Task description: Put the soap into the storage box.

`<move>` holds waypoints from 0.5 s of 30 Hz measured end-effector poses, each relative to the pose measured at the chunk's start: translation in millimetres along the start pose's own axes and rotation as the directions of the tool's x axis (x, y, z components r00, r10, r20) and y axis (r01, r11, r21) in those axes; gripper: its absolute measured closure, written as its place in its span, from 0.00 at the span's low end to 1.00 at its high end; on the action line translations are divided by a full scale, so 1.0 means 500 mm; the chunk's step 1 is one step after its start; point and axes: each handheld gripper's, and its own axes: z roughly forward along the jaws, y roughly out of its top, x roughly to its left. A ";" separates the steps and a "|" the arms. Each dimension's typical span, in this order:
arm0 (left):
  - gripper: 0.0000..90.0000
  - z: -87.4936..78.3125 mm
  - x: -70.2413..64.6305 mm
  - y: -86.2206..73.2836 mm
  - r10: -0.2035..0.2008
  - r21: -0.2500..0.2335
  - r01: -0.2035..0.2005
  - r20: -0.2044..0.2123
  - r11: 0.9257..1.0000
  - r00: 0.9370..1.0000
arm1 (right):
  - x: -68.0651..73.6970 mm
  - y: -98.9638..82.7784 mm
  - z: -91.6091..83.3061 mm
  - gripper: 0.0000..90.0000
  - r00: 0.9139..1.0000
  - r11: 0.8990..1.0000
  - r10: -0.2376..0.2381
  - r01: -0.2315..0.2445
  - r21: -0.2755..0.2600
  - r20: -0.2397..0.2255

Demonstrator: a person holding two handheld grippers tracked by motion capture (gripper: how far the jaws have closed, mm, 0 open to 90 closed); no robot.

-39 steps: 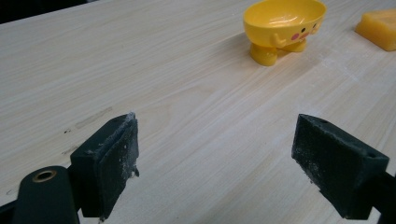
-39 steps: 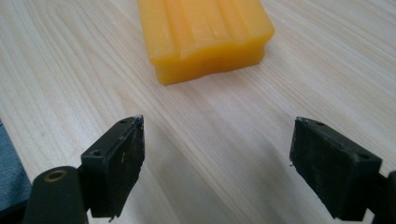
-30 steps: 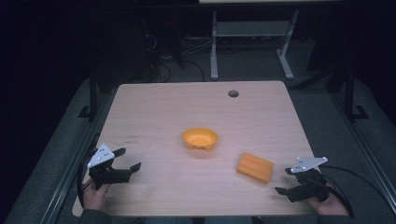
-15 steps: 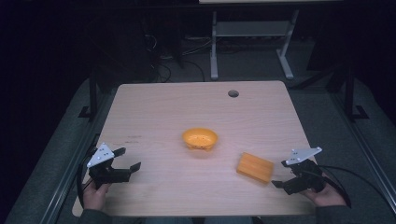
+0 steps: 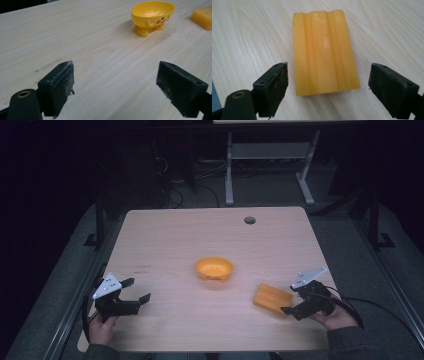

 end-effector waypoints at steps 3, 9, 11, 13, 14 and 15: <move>0.16 0.001 -0.001 0.000 -0.011 -0.004 0.011 0.000 1.000 1.000 | -0.001 0.011 0.003 0.17 1.000 1.000 -0.018 0.018 0.009 -0.002; 0.16 0.000 0.000 0.000 -0.012 -0.004 0.012 0.000 1.000 1.000 | -0.002 0.024 0.012 0.17 0.999 0.999 -0.035 0.035 0.028 -0.010; 0.16 0.000 -0.001 0.000 -0.014 -0.006 0.014 0.001 1.000 1.000 | -0.003 0.028 0.016 0.17 0.999 0.998 -0.042 0.042 0.037 -0.007; 0.16 0.001 -0.001 0.000 -0.014 -0.007 0.014 0.001 1.000 1.000 | -0.004 0.032 0.022 0.17 0.999 0.998 -0.042 0.043 0.040 -0.013; 0.16 0.001 -0.001 0.000 -0.013 -0.006 0.013 0.002 1.000 1.000 | -0.005 0.035 0.029 0.17 0.999 0.998 -0.048 0.049 0.045 -0.021; 0.16 0.001 -0.001 0.000 -0.013 -0.006 0.013 0.002 1.000 1.000 | -0.005 0.035 0.029 0.17 0.999 0.998 -0.048 0.049 0.045 -0.021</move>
